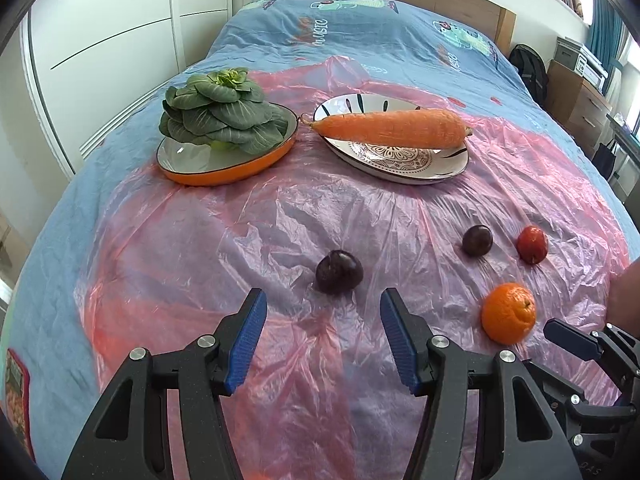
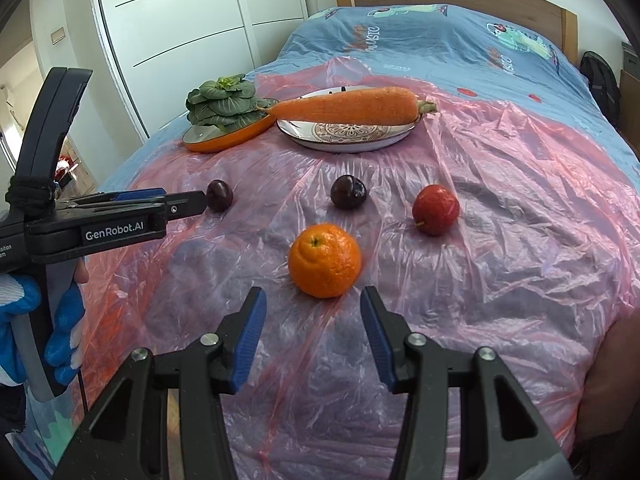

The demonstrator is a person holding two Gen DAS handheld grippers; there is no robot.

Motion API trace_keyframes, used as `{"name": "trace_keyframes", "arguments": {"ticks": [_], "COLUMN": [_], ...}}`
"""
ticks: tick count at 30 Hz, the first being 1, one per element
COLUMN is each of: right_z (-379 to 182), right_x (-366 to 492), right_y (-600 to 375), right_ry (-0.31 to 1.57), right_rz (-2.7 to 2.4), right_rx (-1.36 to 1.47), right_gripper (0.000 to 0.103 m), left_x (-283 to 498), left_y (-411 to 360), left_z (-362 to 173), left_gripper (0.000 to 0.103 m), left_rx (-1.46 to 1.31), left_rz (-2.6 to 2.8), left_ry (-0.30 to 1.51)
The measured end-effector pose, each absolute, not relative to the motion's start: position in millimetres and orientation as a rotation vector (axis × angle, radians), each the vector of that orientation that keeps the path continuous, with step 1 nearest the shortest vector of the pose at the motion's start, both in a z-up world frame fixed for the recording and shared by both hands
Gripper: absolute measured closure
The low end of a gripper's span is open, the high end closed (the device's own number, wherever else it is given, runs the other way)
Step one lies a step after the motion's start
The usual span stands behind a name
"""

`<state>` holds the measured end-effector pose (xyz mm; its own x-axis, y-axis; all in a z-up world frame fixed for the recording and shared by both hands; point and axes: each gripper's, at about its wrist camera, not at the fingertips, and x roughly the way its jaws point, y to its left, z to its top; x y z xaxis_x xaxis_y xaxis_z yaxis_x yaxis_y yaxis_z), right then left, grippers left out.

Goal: Organize fruits
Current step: 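Grasp a dark plum with the left tool while the right tool grasps a tangerine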

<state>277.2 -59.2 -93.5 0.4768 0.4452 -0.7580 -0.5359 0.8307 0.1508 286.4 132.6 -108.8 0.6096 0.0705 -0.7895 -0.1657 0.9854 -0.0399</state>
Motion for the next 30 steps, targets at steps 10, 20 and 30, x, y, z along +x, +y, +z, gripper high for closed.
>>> {"name": "trace_keyframes", "arguments": {"ticks": [10, 20, 30], "right_z": [-109, -116, -122], "right_x": [302, 309, 309], "right_y": [-56, -48, -47], "right_ry": [0.885, 0.879, 0.877], "right_rz": [0.614, 0.647, 0.652], "right_rx": [-0.081, -0.078, -0.085], "right_gripper": [0.062, 0.062, 0.061], "left_x": [311, 316, 313], "left_y": [132, 136, 141], "left_z": [-134, -141, -145], "left_gripper": [0.05, 0.05, 0.056], "left_rx": [-0.112, -0.121, -0.135], "left_rz": [0.112, 0.076, 0.053], "left_ry": [0.924, 0.925, 0.9]}}
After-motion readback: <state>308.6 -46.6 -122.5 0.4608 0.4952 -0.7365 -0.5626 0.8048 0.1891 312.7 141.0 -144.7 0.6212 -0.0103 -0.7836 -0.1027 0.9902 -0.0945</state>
